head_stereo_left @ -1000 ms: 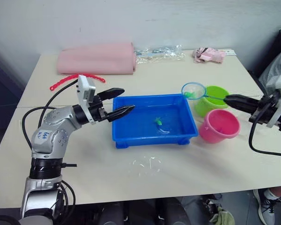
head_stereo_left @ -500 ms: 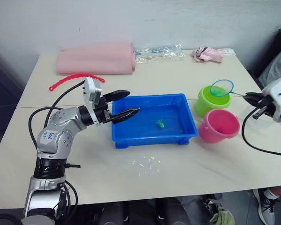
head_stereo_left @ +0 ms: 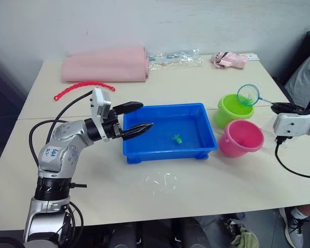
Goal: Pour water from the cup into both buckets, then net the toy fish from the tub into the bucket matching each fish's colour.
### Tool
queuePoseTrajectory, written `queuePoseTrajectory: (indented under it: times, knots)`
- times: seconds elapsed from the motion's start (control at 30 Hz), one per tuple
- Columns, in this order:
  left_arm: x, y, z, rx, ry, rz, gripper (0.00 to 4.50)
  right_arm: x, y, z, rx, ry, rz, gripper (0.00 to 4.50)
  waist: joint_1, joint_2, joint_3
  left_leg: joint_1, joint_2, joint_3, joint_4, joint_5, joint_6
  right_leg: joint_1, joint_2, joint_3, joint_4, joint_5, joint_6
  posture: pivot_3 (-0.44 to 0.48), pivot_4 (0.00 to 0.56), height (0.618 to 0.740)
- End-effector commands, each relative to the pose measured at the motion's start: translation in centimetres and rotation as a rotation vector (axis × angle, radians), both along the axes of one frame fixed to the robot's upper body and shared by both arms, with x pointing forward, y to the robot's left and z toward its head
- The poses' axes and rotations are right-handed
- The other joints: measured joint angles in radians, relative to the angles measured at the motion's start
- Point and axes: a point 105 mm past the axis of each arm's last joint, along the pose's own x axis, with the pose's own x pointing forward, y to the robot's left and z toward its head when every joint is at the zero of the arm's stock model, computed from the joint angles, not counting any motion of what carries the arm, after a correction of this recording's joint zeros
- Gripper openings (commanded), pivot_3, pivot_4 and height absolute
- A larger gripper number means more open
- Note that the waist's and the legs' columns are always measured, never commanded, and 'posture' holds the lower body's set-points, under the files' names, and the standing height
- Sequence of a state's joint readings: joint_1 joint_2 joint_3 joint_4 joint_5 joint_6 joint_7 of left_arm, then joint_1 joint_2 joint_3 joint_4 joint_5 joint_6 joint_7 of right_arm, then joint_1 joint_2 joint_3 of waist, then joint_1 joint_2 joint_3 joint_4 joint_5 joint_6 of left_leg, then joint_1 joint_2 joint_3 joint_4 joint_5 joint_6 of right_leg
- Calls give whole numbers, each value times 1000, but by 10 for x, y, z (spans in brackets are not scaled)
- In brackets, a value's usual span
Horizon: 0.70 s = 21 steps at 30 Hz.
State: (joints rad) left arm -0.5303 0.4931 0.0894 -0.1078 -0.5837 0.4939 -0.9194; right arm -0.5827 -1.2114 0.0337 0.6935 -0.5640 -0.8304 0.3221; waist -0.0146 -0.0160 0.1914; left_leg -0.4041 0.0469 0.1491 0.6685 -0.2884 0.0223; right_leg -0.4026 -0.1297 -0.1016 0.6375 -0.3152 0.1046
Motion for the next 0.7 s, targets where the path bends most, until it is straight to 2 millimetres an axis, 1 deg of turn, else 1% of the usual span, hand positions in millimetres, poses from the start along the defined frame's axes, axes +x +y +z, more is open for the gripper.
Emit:
queuePoseTrajectory:
  times: [0.03,0.07,0.13,0.23,0.3,0.4,0.43,0.47,0.5,0.57,0.6,0.63,0.67,0.7]
  knots:
    - [-4,0,7,13,-47,-13,4477,-4,3,10,-173,-89,59,0,-2,0,0,0,0,0,0,0,0,0,0,0,0,0,0,0,150,740]
    - [-4,0,6,13,-46,-14,4477,-3,-2,8,-169,-81,39,0,-3,0,0,0,0,0,0,0,0,0,0,0,0,0,0,0,150,740]
    - [-4,-1,6,11,-45,-18,4477,-4,1,5,-210,-90,73,0,-5,0,0,0,0,0,0,0,0,0,0,0,0,0,0,0,150,740]
    - [-3,-3,6,13,-46,-24,4477,-2,1,0,-209,-86,79,0,-14,0,0,0,0,0,0,0,-1,0,0,0,0,0,0,0,150,740]
    - [-3,-3,6,16,-49,-26,4477,1,0,3,-221,-113,75,0,-14,0,0,0,0,0,0,0,-1,0,0,0,0,0,0,0,150,740]
    - [-2,-2,6,19,-51,-25,4477,1,2,13,-188,-154,89,0,-15,0,0,0,0,0,-1,1,-1,0,0,0,0,0,0,0,150,740]
    - [-3,0,5,25,-54,-26,4477,2,5,18,-107,-164,93,0,-15,0,0,0,0,0,-1,1,-1,0,1,0,0,0,0,0,150,740]
    - [-4,1,5,33,-59,-30,4477,2,12,21,-32,-155,120,0,-15,0,0,0,0,0,-1,1,-1,0,1,0,0,0,0,0,150,740]
    - [-7,3,6,36,-69,-40,4477,3,24,23,91,-121,156,0,-15,0,0,0,0,0,-1,1,-1,0,1,0,0,0,0,0,150,740]
    - [-11,7,9,39,-88,-59,4477,3,46,25,271,-24,224,0,-18,0,0,0,0,0,-1,1,-1,0,1,0,0,0,0,0,150,740]
    - [-12,10,10,45,-98,-65,4477,3,55,29,337,16,254,0,-21,0,0,1,1,-1,-1,1,-1,1,2,0,-1,0,0,0,150,740]
    - [-12,13,12,50,-109,-66,4477,4,63,33,413,81,268,0,-20,0,0,4,1,-1,-2,1,-1,5,3,0,-2,0,0,0,150,740]
    - [-13,17,13,56,-124,-65,4477,2,75,36,489,164,308,0,-19,1,1,5,1,-2,-2,0,-1,6,3,0,-1,0,0,0,150,740]
    - [-13,21,14,63,-136,-62,4477,-1,85,39,525,224,348,0,-15,1,1,5,1,-2,-1,0,-1,6,2,0,-1,0,0,0,150,740]
